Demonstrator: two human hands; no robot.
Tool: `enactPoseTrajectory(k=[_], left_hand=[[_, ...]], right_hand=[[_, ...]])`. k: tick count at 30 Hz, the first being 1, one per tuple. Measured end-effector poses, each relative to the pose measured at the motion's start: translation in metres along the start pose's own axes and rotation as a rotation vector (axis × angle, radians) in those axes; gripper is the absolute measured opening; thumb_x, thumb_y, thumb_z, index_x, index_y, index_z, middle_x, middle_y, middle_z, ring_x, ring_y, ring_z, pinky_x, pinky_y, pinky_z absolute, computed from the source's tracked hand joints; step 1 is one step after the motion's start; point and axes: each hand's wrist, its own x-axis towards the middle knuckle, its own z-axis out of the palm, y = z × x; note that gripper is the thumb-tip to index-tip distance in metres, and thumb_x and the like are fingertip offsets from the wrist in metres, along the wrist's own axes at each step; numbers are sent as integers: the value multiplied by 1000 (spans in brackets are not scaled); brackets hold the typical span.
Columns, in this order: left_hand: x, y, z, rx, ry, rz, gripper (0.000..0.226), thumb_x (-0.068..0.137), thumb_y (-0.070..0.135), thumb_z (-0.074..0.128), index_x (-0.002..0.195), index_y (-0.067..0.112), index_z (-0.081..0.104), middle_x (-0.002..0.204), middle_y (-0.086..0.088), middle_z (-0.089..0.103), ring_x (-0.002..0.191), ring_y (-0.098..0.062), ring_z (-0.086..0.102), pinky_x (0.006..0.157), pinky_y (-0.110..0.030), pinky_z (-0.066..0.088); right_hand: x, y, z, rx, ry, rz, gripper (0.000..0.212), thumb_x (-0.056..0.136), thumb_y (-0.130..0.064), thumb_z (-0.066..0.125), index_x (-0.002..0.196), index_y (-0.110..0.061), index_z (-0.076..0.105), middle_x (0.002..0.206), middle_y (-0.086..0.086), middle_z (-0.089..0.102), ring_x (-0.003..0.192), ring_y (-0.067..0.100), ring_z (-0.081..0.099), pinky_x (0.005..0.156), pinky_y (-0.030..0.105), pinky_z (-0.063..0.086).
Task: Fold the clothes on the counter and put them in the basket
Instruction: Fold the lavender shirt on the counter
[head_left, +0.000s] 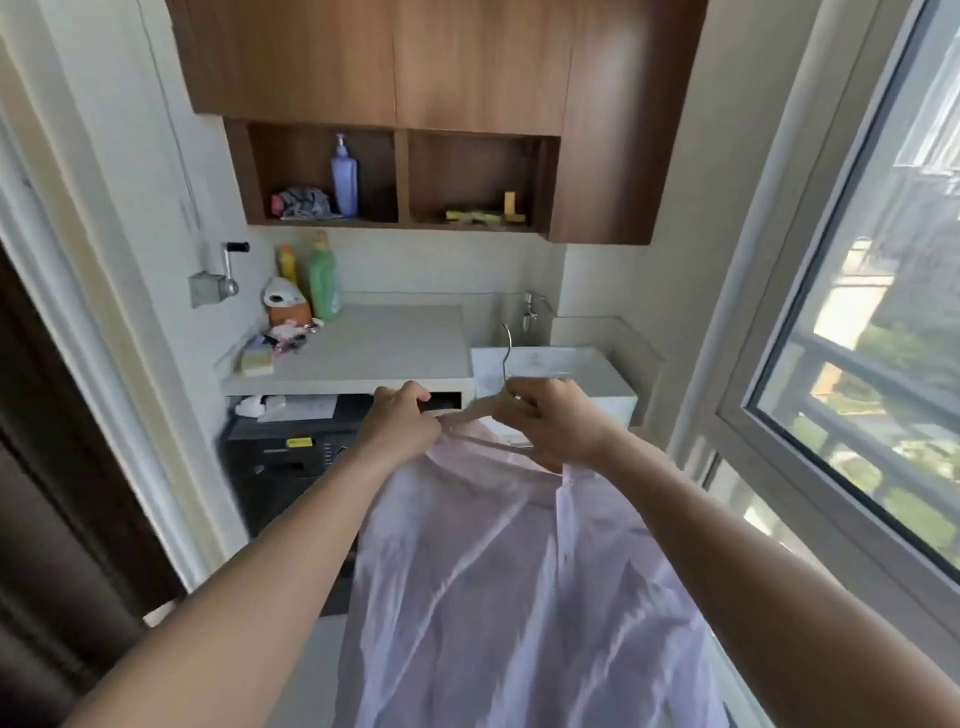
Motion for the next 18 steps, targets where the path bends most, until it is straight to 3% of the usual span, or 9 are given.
enactPoseTrajectory(k=[3, 6, 9, 12, 15, 18], left_hand=[[53, -30, -15, 28, -6, -80, 38, 82, 26, 53, 119, 25, 59, 124, -11, 51, 110, -29, 54, 90, -35, 47], [124, -58, -30, 48, -12, -105, 13, 85, 16, 52, 78, 11, 61, 83, -12, 60, 91, -34, 61, 65, -34, 45], [185, -81, -47, 34, 6, -122, 17, 89, 16, 58, 78, 5, 64, 84, -15, 64, 94, -35, 62, 64, -33, 42], [259, -109, -67, 10, -24, -147, 18, 84, 17, 62, 86, 1, 68, 88, -18, 68, 88, -33, 65, 62, -30, 41], [343, -123, -88, -12, -37, -129, 13, 75, 15, 61, 66, 5, 59, 66, -14, 61, 70, -30, 64, 58, -28, 39], [392, -121, -92, -4, -82, -116, 16, 73, 17, 63, 63, 7, 57, 60, -11, 56, 65, -28, 64, 57, -35, 53]], right_hand=[[63, 16, 28, 8, -26, -30, 34, 95, -32, 61, 65, -24, 48, 57, -6, 51, 55, 15, 45, 55, 29, 37], [140, 36, 59, -45, -47, -34, 34, 92, -38, 62, 71, -12, 55, 62, 7, 58, 63, 27, 49, 57, 35, 38], [202, 50, 72, -84, -63, -42, 36, 90, -32, 64, 66, -11, 47, 62, 7, 60, 64, 28, 51, 58, 35, 40], [268, 69, 79, -127, -66, -25, 33, 89, -29, 65, 69, -7, 50, 68, 9, 64, 70, 31, 55, 64, 39, 45], [333, 99, 88, -107, -31, 0, 37, 90, -23, 67, 62, -12, 46, 60, 4, 57, 62, 26, 49, 60, 35, 41], [364, 132, 91, -101, -5, 26, 40, 88, -19, 70, 58, -16, 43, 55, 1, 47, 56, 19, 38, 56, 31, 37]])
